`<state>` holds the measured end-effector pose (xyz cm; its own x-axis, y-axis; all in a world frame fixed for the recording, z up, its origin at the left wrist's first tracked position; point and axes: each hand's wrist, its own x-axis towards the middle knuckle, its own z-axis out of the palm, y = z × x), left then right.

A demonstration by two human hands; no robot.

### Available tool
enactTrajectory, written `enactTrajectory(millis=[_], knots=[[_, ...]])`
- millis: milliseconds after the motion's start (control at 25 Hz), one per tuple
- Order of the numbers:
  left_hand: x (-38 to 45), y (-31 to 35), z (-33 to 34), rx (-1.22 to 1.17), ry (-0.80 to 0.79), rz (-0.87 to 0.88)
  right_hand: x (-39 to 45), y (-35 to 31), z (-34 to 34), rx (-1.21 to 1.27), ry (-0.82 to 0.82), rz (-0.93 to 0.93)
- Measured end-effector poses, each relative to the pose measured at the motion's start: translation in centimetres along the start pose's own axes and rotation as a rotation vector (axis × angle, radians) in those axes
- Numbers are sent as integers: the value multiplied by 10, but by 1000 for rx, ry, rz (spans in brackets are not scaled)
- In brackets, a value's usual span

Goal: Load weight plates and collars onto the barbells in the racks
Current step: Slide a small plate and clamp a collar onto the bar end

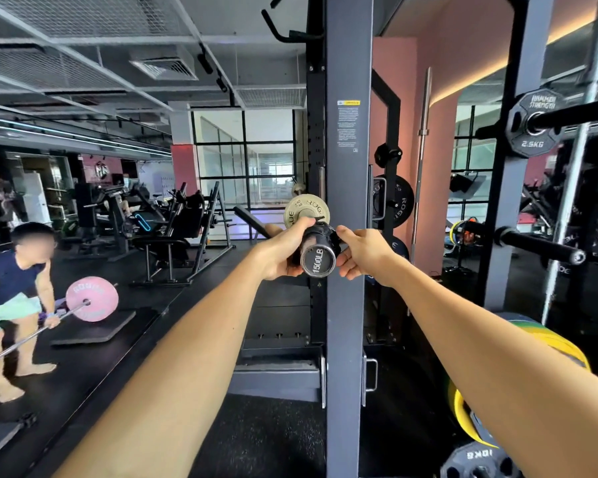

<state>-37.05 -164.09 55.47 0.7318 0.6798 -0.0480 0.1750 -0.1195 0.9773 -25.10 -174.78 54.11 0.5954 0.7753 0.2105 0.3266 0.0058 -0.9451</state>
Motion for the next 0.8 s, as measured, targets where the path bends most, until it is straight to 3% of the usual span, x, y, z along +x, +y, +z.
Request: enactTrajectory(millis=[320,800], knots=[[86,-1,-13,-67,-37,-4,76,15,6,4,78,12],[172,6,-23,-87,15,-51,194,38,9,-3,70,-9]])
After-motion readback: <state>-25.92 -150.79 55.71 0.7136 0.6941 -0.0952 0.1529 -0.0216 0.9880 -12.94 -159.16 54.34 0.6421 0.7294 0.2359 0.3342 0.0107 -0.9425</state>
